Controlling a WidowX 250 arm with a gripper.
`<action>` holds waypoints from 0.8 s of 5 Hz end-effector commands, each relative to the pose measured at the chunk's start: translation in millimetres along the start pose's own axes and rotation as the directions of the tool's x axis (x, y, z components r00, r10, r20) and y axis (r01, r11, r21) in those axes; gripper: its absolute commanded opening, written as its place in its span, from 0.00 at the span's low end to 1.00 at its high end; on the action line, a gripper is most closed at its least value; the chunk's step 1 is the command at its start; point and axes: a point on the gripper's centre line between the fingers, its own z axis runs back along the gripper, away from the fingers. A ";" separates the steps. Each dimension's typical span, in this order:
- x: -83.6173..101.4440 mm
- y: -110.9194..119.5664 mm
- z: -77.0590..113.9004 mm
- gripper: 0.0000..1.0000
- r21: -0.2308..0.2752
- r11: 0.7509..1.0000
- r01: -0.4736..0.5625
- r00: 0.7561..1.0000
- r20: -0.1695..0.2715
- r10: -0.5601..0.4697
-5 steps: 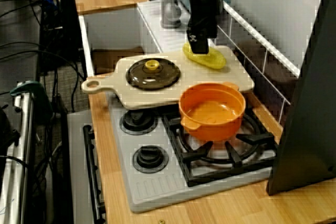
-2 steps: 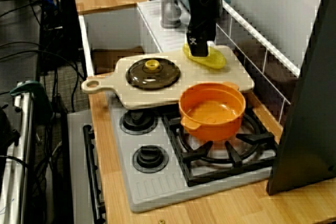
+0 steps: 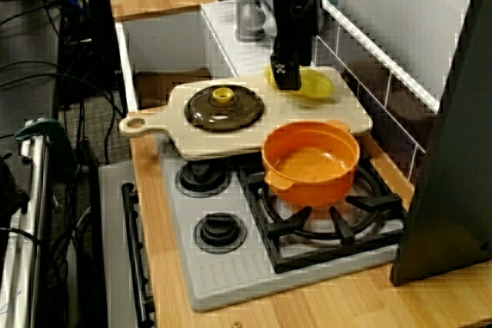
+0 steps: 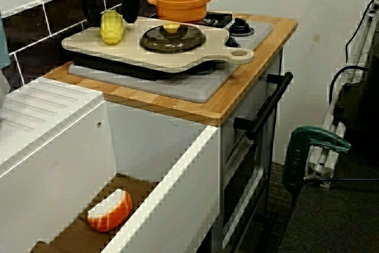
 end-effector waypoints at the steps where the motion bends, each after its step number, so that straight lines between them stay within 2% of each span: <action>1: 5.1 -5.2 22.4 1.00 0.040 0.999 -0.004 0.999 0.045 0.002; 2: 3.7 -2.5 21.3 0.00 0.048 0.998 -0.037 0.999 0.037 0.036; 3: 3.2 -0.9 23.3 0.00 0.052 0.997 -0.049 0.998 0.038 0.047; 4: 3.2 -0.9 33.5 0.00 0.042 0.998 -0.055 0.997 0.054 0.053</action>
